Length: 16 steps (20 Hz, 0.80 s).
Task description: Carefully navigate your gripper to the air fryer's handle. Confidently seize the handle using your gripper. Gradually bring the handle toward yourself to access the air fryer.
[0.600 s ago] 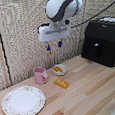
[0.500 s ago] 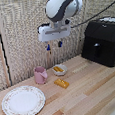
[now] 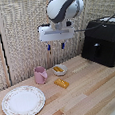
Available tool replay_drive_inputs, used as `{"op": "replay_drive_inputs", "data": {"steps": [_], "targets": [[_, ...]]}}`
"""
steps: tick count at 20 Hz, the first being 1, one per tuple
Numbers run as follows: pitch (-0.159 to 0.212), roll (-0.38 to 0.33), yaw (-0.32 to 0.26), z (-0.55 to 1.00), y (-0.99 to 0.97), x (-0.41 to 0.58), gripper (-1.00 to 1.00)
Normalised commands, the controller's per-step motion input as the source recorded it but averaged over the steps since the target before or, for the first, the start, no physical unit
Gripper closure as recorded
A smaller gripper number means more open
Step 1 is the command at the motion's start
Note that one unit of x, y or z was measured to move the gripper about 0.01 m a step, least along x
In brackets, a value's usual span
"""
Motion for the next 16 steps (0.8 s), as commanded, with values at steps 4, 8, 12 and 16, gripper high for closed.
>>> {"op": "replay_drive_inputs", "data": {"steps": [4,8,12,16], "targets": [[-0.043,-0.203,-0.249,0.00,-0.07,0.049,-1.00],[-0.073,-0.292,-0.197,0.00,-0.05,0.015,-1.00],[-0.065,-0.344,-0.197,0.00,-0.09,0.094,-1.00],[-0.062,-0.374,-0.184,-0.03,-0.12,0.122,-1.00]]}}
